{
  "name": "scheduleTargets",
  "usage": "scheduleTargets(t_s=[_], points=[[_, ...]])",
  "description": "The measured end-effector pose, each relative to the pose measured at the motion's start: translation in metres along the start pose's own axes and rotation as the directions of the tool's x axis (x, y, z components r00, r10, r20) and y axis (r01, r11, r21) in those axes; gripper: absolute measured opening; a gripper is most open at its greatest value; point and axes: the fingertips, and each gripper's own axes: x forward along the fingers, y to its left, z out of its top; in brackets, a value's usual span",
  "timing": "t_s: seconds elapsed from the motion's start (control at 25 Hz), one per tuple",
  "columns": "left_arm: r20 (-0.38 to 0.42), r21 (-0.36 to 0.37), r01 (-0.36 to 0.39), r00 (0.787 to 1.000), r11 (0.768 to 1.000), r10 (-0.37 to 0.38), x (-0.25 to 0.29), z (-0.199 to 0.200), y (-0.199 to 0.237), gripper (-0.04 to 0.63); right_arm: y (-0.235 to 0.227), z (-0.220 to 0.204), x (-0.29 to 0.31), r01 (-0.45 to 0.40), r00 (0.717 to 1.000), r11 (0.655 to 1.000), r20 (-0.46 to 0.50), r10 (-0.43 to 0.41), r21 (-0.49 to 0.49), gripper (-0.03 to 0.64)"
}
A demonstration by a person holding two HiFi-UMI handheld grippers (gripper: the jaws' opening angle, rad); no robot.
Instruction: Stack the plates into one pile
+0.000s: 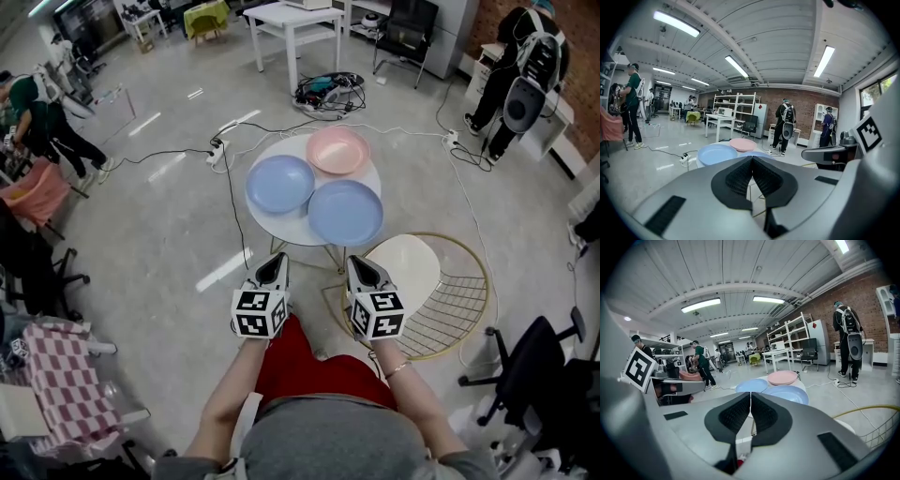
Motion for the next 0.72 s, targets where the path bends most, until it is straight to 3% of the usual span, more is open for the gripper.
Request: scheduleTargets(t_s=[0.4, 0.72], points=[[-0.051, -0.018, 0.004, 0.999, 1.000, -0.005, 0.070, 0.009, 0.069, 0.014, -0.011, 0.016, 0.083, 0.026, 0.998, 1.000, -0.051, -0.025, 0.010, 0.029], [-0.096, -0.047, 0.014, 0.995, 0.999, -0.019, 0.126, 0.019, 0.152, 0.014, -0.001, 0.031, 0.182, 0.047, 0.993, 0.999, -0.109, -0.044, 0.027, 0.029]])
